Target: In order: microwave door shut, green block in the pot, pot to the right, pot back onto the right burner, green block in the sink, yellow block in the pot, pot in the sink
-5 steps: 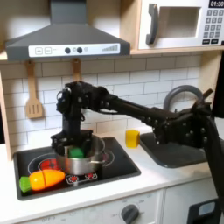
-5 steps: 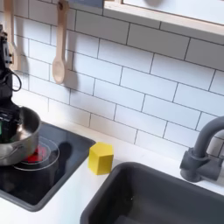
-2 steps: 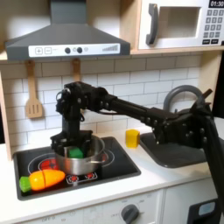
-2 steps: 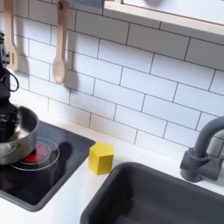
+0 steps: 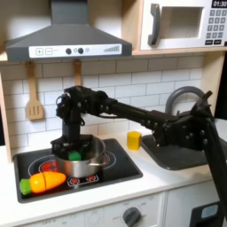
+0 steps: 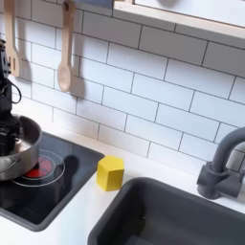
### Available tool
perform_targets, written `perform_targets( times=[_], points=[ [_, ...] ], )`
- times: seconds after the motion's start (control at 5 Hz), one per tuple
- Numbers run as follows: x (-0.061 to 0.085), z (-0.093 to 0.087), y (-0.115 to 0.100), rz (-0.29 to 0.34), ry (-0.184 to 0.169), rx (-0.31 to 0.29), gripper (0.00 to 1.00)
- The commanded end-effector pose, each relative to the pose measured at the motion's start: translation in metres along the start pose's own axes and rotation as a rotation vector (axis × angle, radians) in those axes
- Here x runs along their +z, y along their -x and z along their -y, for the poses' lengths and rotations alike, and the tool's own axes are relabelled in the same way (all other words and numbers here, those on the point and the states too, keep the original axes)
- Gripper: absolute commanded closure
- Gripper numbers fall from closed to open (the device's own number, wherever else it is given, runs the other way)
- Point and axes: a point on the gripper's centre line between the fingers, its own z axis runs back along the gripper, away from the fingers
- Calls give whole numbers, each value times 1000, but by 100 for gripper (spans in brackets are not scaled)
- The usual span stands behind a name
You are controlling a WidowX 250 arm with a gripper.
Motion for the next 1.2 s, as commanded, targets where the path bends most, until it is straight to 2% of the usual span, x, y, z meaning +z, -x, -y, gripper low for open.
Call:
perform_targets(
  times=[0.0,0.2,0.6,1.0],
  points=[
    [-1,7,0,11,11,-2,100],
    [8,13,1,31,18,-12,100],
    [16,34,4,44,36,-57,100],
    [48,46,12,115,23,-93,100]
  ],
)
